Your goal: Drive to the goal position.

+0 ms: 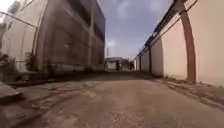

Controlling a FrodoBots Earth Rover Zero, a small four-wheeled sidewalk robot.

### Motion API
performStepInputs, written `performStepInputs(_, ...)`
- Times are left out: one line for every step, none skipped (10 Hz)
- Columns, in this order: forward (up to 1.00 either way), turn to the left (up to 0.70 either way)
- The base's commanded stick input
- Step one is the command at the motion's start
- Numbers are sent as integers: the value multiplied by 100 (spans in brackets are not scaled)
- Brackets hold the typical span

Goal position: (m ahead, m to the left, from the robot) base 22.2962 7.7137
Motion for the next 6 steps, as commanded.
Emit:
performStepInputs(70, -31)
performStepInputs(70, -34)
performStepInputs(70, -34)
performStepInputs(70, -34)
performStepInputs(70, -34)
performStepInputs(70, -34)
